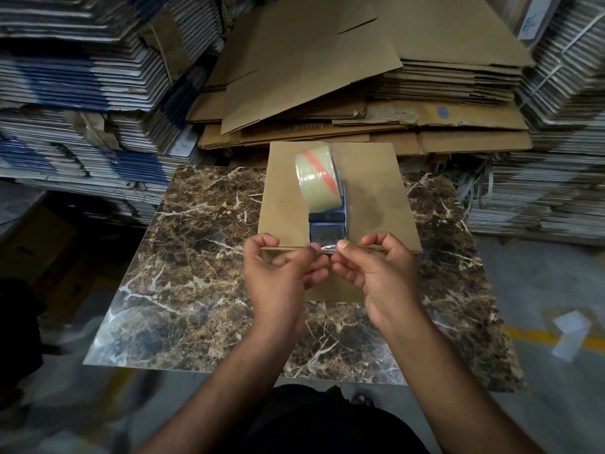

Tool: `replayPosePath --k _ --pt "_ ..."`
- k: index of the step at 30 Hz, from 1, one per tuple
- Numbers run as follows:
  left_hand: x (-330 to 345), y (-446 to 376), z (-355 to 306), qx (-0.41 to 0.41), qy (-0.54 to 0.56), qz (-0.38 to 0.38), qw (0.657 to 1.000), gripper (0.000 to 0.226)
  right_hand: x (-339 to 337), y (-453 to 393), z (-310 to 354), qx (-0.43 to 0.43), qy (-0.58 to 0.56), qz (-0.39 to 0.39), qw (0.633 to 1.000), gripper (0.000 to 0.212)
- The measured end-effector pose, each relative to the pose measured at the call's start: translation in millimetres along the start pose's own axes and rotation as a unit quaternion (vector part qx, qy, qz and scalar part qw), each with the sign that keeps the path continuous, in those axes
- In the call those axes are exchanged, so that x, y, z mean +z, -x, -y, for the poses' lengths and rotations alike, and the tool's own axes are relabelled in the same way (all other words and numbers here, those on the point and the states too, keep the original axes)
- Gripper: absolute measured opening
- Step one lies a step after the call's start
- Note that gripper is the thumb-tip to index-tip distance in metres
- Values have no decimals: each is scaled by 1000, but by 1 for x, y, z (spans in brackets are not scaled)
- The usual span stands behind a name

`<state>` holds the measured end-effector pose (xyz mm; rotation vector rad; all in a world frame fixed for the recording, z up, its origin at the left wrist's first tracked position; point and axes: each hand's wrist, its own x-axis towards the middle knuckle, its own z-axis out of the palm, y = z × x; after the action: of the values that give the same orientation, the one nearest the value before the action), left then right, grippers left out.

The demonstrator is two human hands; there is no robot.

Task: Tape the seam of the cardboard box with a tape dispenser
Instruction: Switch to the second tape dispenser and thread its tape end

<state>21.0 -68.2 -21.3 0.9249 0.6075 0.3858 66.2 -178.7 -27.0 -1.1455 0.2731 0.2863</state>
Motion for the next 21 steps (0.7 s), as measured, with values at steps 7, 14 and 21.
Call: replayPosePath --k 7,14,21 --pt "-4 -1 1 -71 -11 17 997 33 -4 2 -3 25 15 4 1000 29" --pt "-2 -5 2 -64 -68 64 994 51 -8 2 -3 31 70 11 997 30" --pt "-4 -9 -1 -38 -101 89 990 45 -7 -5 -5 -8 97 15 995 33"
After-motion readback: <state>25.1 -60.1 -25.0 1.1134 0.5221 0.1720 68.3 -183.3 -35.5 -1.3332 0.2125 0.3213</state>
